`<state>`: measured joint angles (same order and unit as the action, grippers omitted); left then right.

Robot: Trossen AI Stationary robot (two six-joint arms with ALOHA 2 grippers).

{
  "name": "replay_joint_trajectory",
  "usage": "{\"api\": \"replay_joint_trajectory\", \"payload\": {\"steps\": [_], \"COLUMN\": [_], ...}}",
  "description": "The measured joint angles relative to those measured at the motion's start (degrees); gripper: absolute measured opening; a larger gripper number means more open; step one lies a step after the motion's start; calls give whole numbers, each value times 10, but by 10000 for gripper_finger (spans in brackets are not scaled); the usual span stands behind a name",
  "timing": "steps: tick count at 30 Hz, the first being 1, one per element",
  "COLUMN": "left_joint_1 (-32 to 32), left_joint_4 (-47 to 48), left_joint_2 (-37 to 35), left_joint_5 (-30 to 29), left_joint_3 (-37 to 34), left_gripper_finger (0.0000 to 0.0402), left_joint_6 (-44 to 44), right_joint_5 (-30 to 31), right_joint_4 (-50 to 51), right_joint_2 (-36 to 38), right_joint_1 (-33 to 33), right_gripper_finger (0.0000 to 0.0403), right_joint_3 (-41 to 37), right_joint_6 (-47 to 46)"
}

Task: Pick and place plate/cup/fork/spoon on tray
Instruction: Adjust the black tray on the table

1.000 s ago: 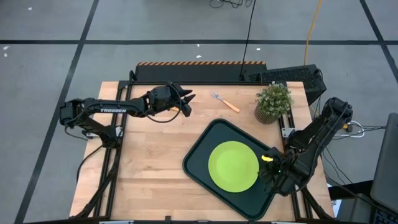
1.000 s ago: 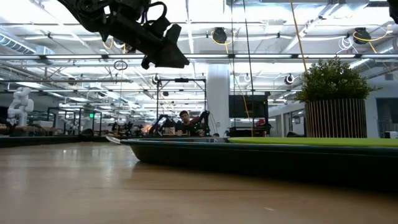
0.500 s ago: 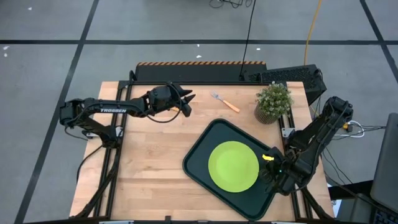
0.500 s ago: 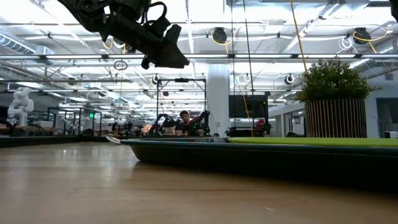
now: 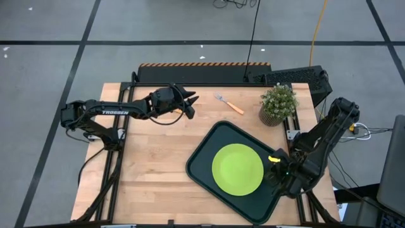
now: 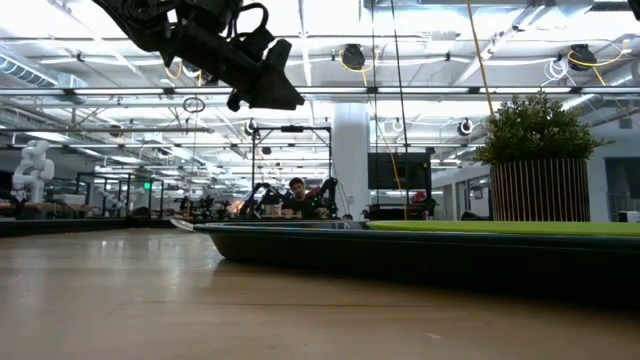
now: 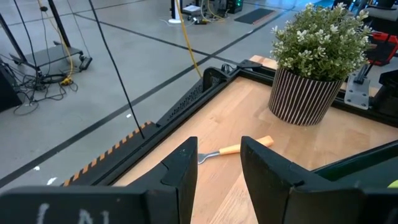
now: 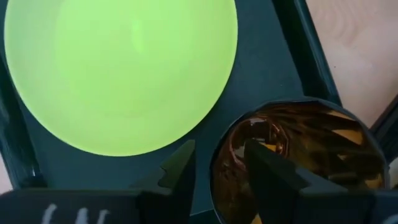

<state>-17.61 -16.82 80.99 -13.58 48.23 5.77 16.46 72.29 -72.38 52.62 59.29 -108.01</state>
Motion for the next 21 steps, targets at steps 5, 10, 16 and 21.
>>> {"api": "replay_joint_trajectory", "payload": {"steps": [5,10,16,21], "left_joint_1": [0,0,0,0], "left_joint_4": [0,0,4,4], "left_joint_2": [0,0,0,0], "left_joint_5": [0,0,0,0], "left_joint_3": [0,0,0,0], "left_gripper_finger": [124,124,124,124], "left_joint_6": [4,4,5,5], "right_joint_5": [4,18,14,-2], "right_joint_4": [28,53,62,70], "right_joint_2": [4,18,56,99], "right_joint_1": [0,-1,-1,-1], "right_gripper_finger": [130,130,130,130], "right_joint_3": [19,36,48,50], "right_joint_6": [14,25,26,38]}}
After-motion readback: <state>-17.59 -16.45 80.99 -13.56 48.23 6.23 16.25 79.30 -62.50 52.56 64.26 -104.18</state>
